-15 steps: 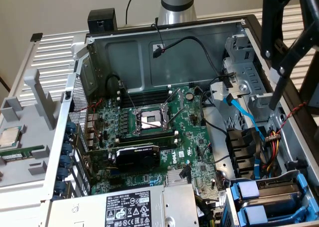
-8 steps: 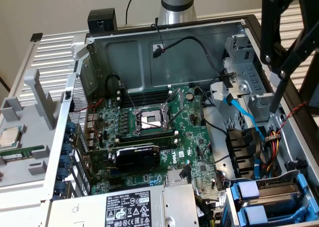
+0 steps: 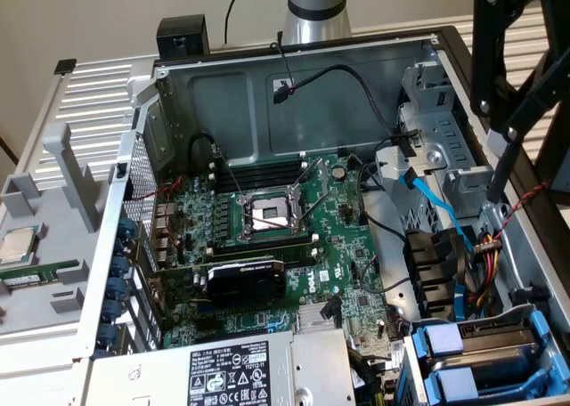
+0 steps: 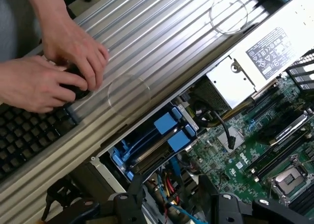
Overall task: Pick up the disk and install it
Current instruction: 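Insert the first disk wire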
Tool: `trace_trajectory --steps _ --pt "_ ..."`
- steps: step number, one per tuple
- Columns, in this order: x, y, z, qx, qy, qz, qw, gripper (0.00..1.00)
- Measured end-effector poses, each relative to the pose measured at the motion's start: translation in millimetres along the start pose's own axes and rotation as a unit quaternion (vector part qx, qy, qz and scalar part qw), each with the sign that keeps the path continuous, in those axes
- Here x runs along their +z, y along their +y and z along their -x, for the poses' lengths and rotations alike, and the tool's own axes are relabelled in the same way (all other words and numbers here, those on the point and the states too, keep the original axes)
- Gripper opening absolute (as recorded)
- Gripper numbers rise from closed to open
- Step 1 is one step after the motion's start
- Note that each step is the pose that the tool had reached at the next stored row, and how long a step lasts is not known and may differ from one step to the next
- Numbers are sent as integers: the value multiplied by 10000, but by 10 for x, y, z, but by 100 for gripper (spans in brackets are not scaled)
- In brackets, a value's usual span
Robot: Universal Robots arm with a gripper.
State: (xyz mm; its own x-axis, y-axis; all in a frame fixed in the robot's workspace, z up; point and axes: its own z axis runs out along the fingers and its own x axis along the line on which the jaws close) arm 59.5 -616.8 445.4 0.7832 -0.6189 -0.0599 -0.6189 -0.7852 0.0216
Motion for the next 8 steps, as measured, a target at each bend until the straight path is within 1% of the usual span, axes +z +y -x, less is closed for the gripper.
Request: trace_trajectory --steps 4,5,6,7,8 --pt "-1 -1 -4 -202 5 11 9998 57" --pt "-2 -5 -3 -225 6 13 9997 55" --pt "-3 -10 0 -247 7 14 9997 49" --pt "-2 -14 1 -267 10 13 9996 49" --pt "-1 -18 4 -293 23 5 9996 42"
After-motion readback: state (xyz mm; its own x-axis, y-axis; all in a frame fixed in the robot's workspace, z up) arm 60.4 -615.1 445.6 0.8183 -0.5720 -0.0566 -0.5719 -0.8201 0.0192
